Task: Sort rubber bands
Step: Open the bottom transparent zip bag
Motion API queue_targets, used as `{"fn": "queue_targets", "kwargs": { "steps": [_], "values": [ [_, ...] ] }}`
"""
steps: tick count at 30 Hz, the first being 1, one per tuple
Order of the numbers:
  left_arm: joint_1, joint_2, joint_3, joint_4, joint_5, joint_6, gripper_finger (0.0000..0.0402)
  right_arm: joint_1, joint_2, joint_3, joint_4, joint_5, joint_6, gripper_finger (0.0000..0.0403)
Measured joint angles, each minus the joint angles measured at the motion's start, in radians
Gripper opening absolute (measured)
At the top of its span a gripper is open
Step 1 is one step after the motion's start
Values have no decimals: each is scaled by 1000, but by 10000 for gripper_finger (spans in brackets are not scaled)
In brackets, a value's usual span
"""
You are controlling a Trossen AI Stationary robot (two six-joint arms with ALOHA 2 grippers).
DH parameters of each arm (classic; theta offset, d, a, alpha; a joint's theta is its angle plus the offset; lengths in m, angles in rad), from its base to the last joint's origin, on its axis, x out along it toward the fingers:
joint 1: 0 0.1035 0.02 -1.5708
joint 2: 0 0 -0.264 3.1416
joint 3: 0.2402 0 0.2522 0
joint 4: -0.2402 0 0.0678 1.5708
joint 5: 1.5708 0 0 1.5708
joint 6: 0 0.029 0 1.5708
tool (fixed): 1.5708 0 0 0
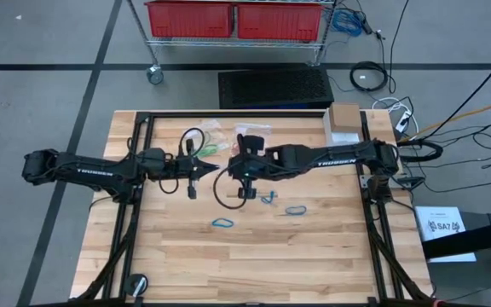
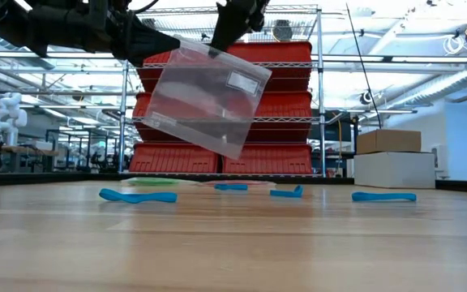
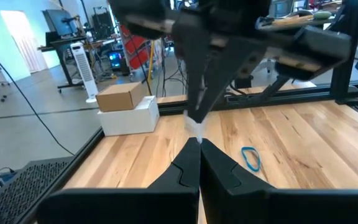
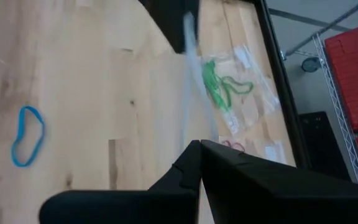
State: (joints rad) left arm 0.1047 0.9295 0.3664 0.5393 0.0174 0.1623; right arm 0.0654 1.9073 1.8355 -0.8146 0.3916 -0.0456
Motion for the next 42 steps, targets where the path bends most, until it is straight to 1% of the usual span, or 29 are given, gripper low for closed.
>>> {"fn": "queue_targets", "kwargs": {
  "steps": [5,7,9,11,13,17,19,23,26,31,34,39,42],
  "values": [
    [0,0,0,0,0,0,1,-27,2,0,9,-8,-8,0],
    [0,0,0,0,0,0,1,-31,2,0,12,-51,-9,0],
    [0,0,0,0,0,0,1,-33,2,0,23,-122,-8,0],
    [0,0,0,0,0,0,1,-31,18,1,37,-149,-3,0],
    [0,0,0,-2,0,0,1,-24,37,-1,23,-135,0,0],
    [0,0,0,-9,0,-14,1,-16,44,-1,-32,-55,8,0],
    [0,1,0,-9,0,-23,1,-19,44,-1,-21,-55,33,0],
    [0,18,0,-8,0,-26,1,-19,43,-7,27,-56,29,0],
    [-5,43,0,-5,0,-26,1,-19,37,-64,67,-57,31,0],
    [-16,74,-1,22,1,-28,1,-16,22,-196,146,-58,35,0],
    [-22,94,-1,30,1,-45,1,-8,7,-271,249,-58,50,0],
    [-22,134,0,32,1,-52,1,11,-25,-383,475,-83,35,0],
    [-22,147,0,39,1,-52,1,23,-34,-430,544,-84,33,0]
  ]
}}
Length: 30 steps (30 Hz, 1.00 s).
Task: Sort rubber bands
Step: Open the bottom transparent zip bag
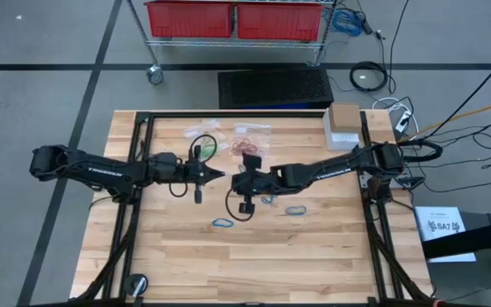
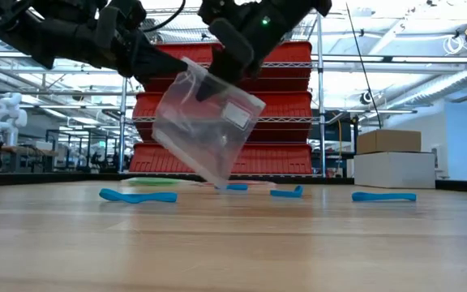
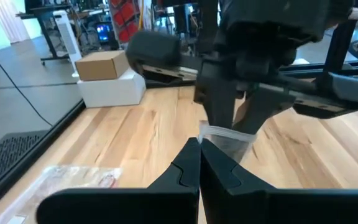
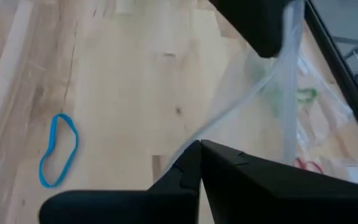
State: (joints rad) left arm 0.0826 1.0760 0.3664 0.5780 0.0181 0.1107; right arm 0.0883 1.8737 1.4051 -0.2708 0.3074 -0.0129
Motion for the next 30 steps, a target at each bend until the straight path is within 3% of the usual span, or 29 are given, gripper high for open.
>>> {"fn": "queue_targets", "kwargs": {
  "steps": [5,13,19,23,30],
  "values": [
    [0,3,0,9,0,0,1,3,-13,-58,47,9,32,0],
    [0,4,0,5,0,0,2,-37,-18,-202,362,0,38,0],
    [0,6,0,5,-6,0,1,-69,-18,-224,433,1,168,8],
    [0,10,0,6,-12,0,1,-78,-18,-201,434,-31,220,50],
    [0,10,0,7,-19,2,2,-58,-17,-177,438,-128,208,156]
  ]
}}
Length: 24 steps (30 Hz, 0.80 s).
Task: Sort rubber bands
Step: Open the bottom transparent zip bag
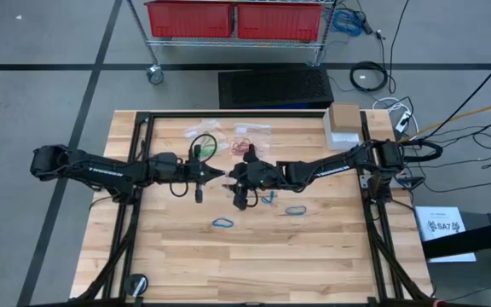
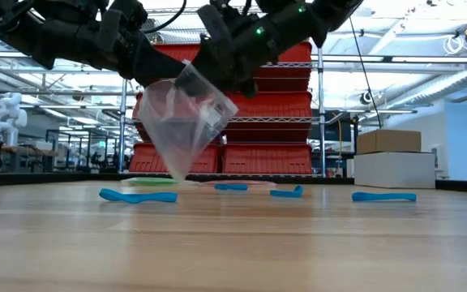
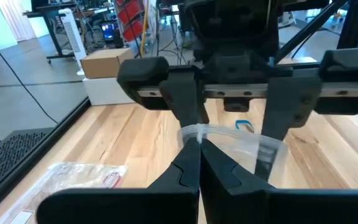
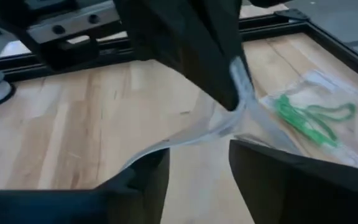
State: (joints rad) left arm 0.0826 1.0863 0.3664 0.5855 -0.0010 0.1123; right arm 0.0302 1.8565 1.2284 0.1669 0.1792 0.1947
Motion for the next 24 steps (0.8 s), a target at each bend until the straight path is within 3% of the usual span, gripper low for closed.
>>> {"fn": "queue_targets", "kwargs": {
  "steps": [4,10,18,24],
  "values": [
    [0,0,0,0,-1,0,2,-1,1,0,-3,32,5,143],
    [0,0,0,7,-1,0,1,-3,18,1,9,82,-1,14],
    [0,0,0,18,-2,0,1,-14,57,1,46,80,-22,7],
    [0,0,0,21,-3,0,2,-17,64,1,118,77,-11,74]
  ]
}}
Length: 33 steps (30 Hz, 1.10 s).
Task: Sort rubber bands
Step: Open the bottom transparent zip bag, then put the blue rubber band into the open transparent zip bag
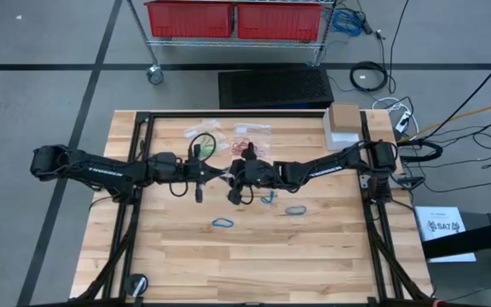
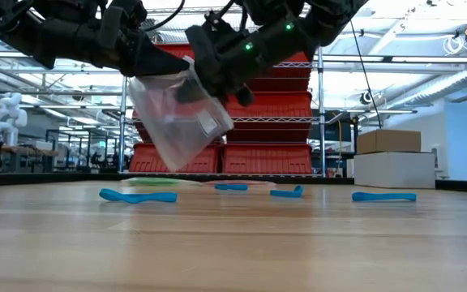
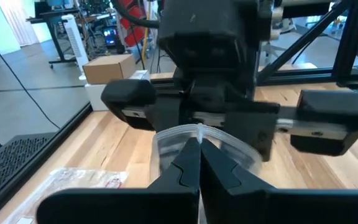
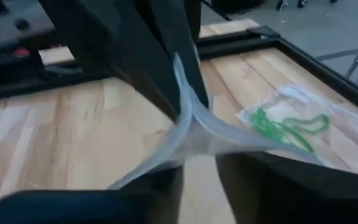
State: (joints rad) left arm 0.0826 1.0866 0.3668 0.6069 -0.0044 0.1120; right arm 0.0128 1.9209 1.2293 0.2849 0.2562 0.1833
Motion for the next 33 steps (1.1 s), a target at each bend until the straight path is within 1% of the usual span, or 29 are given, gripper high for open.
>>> {"fn": "queue_targets", "kwargs": {
  "steps": [3,6,8,10,17,22,26,28,30,33],
  "values": [
    [0,0,1,4,0,0,2,0,0,0,19,-20,12,126],
    [0,0,1,5,0,0,2,0,0,0,-9,-53,26,172],
    [0,0,1,4,0,0,2,2,-5,0,-55,-55,33,191],
    [0,0,1,2,0,0,2,7,-23,0,-94,-56,35,203],
    [1,0,1,-14,0,1,2,13,-151,0,-245,-56,5,211],
    [1,0,1,-22,0,5,1,18,-271,0,-339,-47,-40,211],
    [1,0,1,-29,0,8,2,18,-372,0,-477,-39,-57,211],
    [1,0,1,-31,0,8,2,18,-414,0,-576,-39,-69,211],
    [1,0,1,-33,0,8,1,14,-443,0,-695,-44,-32,211],
    [2,0,1,-32,0,8,2,-1,-455,-4,-869,-49,128,211]
  ]
}}
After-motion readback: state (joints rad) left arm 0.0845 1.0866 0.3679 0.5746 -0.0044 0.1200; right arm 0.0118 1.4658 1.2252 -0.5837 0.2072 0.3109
